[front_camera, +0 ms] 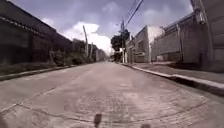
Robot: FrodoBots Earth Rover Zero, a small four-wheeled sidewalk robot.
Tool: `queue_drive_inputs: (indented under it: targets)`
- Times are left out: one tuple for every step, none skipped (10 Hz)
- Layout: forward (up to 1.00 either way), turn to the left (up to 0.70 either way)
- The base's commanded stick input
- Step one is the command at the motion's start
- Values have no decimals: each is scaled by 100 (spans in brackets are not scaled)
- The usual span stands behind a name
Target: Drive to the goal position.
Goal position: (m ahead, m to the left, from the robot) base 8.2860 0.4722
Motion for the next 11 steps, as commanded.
queue_drive_inputs:
  targets:
    - [85,1]
    - [85,1]
    - [85,1]
    - [85,1]
    - [85,1]
    - [85,1]
    - [85,1]
    - [85,1]
    - [85,1]
    - [85,1]
    - [85,1]
